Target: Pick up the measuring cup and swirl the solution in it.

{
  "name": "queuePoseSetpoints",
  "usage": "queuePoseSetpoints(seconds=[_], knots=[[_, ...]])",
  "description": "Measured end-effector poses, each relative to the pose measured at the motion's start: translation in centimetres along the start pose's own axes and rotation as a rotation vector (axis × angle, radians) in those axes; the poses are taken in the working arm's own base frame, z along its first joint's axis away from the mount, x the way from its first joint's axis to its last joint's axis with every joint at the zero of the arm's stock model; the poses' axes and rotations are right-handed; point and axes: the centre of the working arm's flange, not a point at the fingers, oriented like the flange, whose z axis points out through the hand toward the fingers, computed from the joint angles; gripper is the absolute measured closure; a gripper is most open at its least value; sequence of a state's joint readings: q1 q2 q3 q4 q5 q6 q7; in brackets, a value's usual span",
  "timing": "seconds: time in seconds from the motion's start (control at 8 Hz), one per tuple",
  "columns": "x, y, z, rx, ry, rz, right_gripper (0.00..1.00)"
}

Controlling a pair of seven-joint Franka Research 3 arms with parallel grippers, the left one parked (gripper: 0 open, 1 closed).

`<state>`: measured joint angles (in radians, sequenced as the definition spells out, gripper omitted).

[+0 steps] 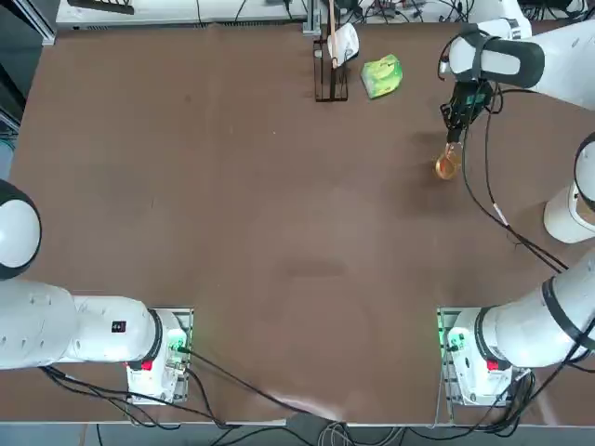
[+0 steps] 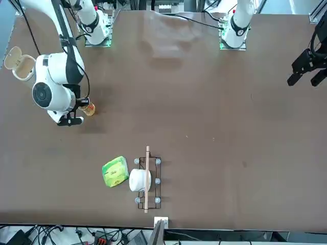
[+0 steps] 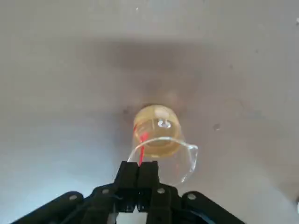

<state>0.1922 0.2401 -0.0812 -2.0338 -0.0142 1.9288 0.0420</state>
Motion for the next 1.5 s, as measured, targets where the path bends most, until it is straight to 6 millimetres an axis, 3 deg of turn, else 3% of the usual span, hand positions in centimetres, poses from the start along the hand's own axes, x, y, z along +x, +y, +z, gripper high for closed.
queuePoseSetpoints(seconds=[0.5,0.88,1.5], knots=[[-0.8,0.5,-0.4,0.004,-0.035,-0.012,0.98],[-0.7,2.5,-0.4,-0.042,-0.035,-0.041,0.98],[0.4,2.9,-0.5,-0.069,0.037,-0.049,0.98]])
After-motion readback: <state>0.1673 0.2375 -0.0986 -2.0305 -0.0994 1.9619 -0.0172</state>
